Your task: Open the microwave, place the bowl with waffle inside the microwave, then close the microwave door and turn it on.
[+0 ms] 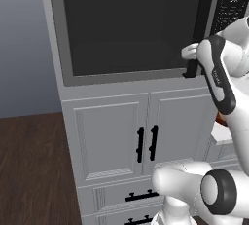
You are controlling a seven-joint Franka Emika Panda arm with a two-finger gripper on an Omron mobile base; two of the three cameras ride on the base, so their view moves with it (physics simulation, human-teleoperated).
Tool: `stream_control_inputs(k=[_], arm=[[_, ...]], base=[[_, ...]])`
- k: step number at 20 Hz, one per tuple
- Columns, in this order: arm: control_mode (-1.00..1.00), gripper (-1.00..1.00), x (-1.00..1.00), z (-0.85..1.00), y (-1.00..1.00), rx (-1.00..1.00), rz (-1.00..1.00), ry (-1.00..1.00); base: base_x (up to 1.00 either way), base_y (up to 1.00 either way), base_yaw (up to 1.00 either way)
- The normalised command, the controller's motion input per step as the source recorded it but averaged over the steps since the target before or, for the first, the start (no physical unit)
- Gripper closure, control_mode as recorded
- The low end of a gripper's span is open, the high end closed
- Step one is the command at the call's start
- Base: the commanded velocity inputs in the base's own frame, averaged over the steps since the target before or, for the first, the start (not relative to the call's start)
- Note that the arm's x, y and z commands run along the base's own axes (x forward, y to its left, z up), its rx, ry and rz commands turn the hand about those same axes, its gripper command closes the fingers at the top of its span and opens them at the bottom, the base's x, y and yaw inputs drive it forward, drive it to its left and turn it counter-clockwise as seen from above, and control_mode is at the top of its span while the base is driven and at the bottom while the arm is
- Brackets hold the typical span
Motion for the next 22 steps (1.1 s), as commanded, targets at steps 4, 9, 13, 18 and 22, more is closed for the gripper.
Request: stream_control_inputs(k=[4,9,13,18,22], arm=[[-1.00,-1.00,0.35,-0.33,0.29,-0.07,0.02,-0.13],[-1.00,-1.00,0.66,-0.64,0.19,-0.02,0.07,-0.16],[-1.00,1.00,0.82,-0.86,0.16,-0.02,0.07,-0.17],[-1.00,1.00,0.98,-0.74,0.52,-0.01,0.08,-0.04],[-1.00,1.00,0.51,-0.16,0.65,0.00,0.11,0.06]], base=[[0.00,0.00,0.00],[0.00,0.00,0.00],[0.00,0.00,0.00],[0.00,0.00,0.00],[0.00,0.00,0.00]])
